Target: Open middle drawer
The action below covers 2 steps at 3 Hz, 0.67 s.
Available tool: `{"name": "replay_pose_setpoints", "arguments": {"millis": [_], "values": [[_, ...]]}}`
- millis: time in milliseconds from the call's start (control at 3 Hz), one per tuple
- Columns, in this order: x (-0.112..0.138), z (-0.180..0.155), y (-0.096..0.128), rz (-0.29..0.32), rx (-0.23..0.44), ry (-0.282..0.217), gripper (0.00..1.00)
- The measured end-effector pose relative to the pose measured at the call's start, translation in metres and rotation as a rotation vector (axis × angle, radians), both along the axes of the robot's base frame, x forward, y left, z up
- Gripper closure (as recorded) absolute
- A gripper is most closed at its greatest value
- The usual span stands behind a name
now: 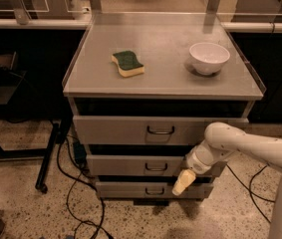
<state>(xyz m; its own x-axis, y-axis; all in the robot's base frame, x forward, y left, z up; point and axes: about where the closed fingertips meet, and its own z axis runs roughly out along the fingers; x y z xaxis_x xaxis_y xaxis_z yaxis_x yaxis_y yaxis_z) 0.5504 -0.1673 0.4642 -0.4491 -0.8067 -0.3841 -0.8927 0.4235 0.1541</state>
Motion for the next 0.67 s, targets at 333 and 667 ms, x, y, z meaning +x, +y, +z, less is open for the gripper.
{"name": "replay_pose_setpoints", "arguments": {"millis": [333,667], "values": [[0.0077,0.0056,0.0003,-0.019,0.008,-0.023,0.00],[0.0034,0.0088,0.0013,-0.017,0.020,-0.032,0.00]]}}
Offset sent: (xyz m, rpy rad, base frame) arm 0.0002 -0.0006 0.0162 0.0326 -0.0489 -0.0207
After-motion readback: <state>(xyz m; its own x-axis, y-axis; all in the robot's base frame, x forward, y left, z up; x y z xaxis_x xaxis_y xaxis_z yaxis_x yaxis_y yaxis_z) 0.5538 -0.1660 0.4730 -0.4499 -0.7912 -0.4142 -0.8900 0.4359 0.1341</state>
